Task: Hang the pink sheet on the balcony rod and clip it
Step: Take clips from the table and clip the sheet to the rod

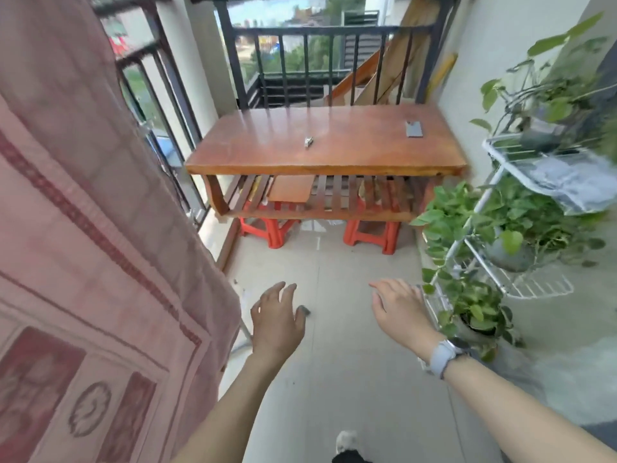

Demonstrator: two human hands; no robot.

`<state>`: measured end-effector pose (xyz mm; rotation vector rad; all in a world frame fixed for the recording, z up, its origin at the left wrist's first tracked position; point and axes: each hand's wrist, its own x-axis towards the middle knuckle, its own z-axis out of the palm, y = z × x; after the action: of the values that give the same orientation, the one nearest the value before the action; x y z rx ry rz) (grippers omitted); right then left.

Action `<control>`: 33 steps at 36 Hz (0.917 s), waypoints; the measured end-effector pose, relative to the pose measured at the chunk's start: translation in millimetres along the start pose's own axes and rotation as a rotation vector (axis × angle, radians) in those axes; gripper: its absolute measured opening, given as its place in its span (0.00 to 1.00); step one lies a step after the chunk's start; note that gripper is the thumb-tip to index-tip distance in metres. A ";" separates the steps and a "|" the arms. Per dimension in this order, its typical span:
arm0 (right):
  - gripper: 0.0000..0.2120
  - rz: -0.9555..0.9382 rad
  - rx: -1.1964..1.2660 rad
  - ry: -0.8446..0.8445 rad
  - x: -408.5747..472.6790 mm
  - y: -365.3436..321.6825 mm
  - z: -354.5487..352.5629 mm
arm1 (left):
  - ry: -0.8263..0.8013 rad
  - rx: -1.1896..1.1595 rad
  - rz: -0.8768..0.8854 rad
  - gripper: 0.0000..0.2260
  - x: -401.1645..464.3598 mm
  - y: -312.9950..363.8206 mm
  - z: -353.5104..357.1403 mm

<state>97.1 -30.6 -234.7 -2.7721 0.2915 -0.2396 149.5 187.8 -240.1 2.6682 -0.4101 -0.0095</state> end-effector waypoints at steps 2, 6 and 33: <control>0.24 -0.025 0.000 -0.037 38.4 5.1 5.2 | 0.025 -0.044 -0.049 0.21 34.0 0.2 4.8; 0.25 -0.120 0.001 -0.113 120.1 4.9 21.3 | 0.074 -0.082 -0.128 0.22 99.4 -11.9 16.2; 0.19 -0.096 -0.006 -0.496 680.1 34.1 149.4 | -0.263 0.085 -0.272 0.21 618.9 -80.6 92.9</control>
<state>777.2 -170.6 -297.0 -2.7388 0.0324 0.4232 757.5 40.0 -322.1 2.7941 -0.1256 -0.4381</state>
